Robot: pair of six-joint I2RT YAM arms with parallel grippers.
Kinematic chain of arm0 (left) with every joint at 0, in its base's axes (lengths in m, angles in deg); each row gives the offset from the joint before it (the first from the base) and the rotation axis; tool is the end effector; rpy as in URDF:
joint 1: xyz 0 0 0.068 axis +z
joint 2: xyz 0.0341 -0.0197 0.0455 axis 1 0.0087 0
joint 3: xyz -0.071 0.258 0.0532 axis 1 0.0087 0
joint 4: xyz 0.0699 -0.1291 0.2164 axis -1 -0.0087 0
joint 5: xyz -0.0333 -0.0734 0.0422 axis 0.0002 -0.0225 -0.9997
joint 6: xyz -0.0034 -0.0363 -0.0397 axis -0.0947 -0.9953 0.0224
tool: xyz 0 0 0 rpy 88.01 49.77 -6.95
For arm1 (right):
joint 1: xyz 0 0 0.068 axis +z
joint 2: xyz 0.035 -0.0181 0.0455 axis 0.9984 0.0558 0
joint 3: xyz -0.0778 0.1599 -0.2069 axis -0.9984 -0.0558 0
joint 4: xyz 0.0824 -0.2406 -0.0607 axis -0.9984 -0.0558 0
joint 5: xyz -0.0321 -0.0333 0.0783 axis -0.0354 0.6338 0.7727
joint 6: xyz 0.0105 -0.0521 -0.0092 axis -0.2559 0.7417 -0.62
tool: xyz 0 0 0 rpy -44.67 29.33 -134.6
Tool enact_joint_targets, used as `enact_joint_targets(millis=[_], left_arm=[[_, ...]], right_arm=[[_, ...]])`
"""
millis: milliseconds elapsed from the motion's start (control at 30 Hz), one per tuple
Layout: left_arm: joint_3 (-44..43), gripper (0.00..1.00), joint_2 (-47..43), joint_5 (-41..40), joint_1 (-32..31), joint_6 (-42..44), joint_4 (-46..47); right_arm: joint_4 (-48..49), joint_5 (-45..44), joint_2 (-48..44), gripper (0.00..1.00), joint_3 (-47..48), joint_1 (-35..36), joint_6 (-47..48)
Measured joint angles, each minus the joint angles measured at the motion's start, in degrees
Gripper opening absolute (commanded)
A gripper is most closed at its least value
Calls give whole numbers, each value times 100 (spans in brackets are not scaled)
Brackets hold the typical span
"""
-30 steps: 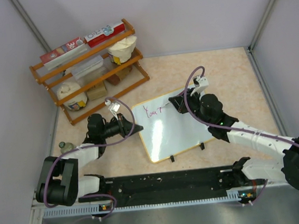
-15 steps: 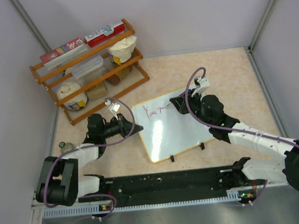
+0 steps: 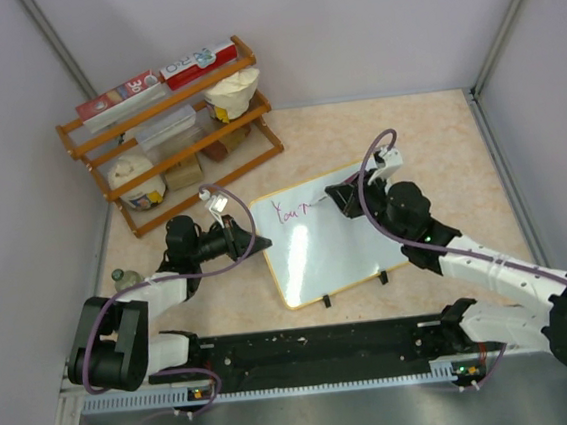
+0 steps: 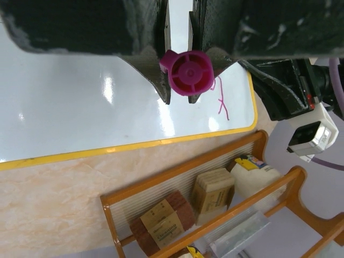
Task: Write a sentence on the whiteboard
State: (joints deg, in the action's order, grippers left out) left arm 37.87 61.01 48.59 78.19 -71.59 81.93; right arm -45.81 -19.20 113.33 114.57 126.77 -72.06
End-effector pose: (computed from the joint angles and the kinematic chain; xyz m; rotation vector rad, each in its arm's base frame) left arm 0.2160 -0.0728 0.1784 0.3809 1.9167 -1.3769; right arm 0.1943 0.1574 0.2808 -0.0460 1.7282 0.8277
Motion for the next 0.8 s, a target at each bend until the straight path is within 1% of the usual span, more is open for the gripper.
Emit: enact_joint_targets(millis=[167,267,800], left_arm=[[0,0,-2,2,0,0,2],[0,0,-2,4,0,0,2],[0,0,-2,-2,0,0,2]], right_arm=[[-7,-9,-278,0,0,-2,4],[-24,-39,-295,0,2,-2,22],[11,-59,70,0,4,-2,61]])
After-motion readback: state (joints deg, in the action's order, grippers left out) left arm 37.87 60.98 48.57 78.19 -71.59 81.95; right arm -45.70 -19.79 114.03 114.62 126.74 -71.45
